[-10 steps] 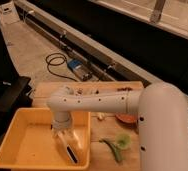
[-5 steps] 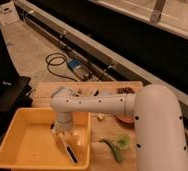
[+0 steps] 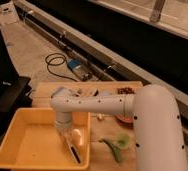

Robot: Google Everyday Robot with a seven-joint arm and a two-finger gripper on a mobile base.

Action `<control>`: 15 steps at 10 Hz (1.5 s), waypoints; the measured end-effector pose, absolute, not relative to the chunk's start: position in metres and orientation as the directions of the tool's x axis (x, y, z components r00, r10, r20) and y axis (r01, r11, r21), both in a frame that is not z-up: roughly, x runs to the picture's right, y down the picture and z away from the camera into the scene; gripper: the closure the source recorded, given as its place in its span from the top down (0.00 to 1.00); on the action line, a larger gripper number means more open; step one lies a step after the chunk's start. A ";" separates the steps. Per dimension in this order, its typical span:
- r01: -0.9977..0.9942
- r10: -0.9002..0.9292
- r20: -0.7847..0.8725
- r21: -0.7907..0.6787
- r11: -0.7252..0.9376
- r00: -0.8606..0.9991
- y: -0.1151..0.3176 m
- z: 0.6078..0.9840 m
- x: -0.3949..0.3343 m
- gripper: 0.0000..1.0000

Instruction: Place brush in metal cup

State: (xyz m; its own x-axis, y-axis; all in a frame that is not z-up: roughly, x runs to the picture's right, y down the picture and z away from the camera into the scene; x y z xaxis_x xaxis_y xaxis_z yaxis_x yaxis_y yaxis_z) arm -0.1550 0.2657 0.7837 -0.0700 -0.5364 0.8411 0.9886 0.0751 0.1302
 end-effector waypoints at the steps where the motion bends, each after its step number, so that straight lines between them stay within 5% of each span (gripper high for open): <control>1: 0.989 -0.537 0.841 0.130 0.075 -0.070 0.266 0.784 -0.154 0.13; 11: 0.997 -0.750 0.658 0.039 -0.061 -0.072 0.185 0.710 -0.196 0.13; 15: 0.995 -0.789 0.607 -0.082 0.062 0.099 0.133 0.698 -0.136 0.13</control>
